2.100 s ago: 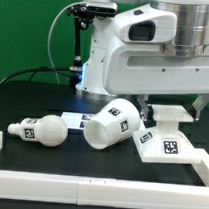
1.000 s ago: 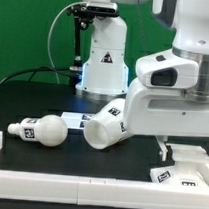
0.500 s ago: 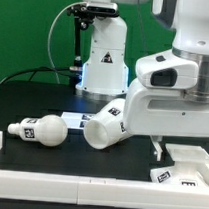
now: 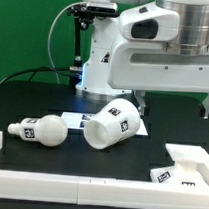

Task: Assemble lamp

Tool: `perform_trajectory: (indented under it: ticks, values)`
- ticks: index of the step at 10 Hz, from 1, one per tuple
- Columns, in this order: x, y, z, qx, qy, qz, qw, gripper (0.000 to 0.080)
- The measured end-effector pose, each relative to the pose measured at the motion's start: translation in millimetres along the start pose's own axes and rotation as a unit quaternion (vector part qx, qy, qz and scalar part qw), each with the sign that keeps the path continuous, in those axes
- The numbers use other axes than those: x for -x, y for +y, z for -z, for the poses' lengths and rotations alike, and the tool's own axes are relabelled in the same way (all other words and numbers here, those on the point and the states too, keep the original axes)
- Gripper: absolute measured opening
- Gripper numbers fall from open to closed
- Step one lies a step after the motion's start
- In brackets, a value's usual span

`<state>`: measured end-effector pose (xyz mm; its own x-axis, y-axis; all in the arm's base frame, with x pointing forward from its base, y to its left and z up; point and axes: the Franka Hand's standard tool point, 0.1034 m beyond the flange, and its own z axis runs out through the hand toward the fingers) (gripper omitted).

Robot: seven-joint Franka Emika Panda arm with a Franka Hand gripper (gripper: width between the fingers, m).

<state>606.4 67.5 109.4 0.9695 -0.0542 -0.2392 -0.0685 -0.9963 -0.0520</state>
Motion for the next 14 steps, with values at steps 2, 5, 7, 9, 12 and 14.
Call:
perform_trajectory:
  ticks: [2, 5, 7, 9, 12, 14]
  values:
    - [-1.6, -0.3, -2.1, 0.001, 0.000, 0.007, 1.000, 0.0698]
    - [17.5, 25.4, 3.6, 0.007, -0.006, 0.101, 0.995, 0.0698]
    - [43.4, 64.9, 8.3, 0.002, -0.010, 0.123, 0.992, 0.0698]
    - [46.1, 64.6, 8.5, 0.003, -0.001, 0.172, 0.985, 0.0698]
    - [45.7, 68.1, 6.3, 0.004, 0.001, 0.276, 0.961, 0.0698]
    - [73.2, 109.3, -10.4, 0.020, 0.031, 0.417, 0.908, 0.0698]
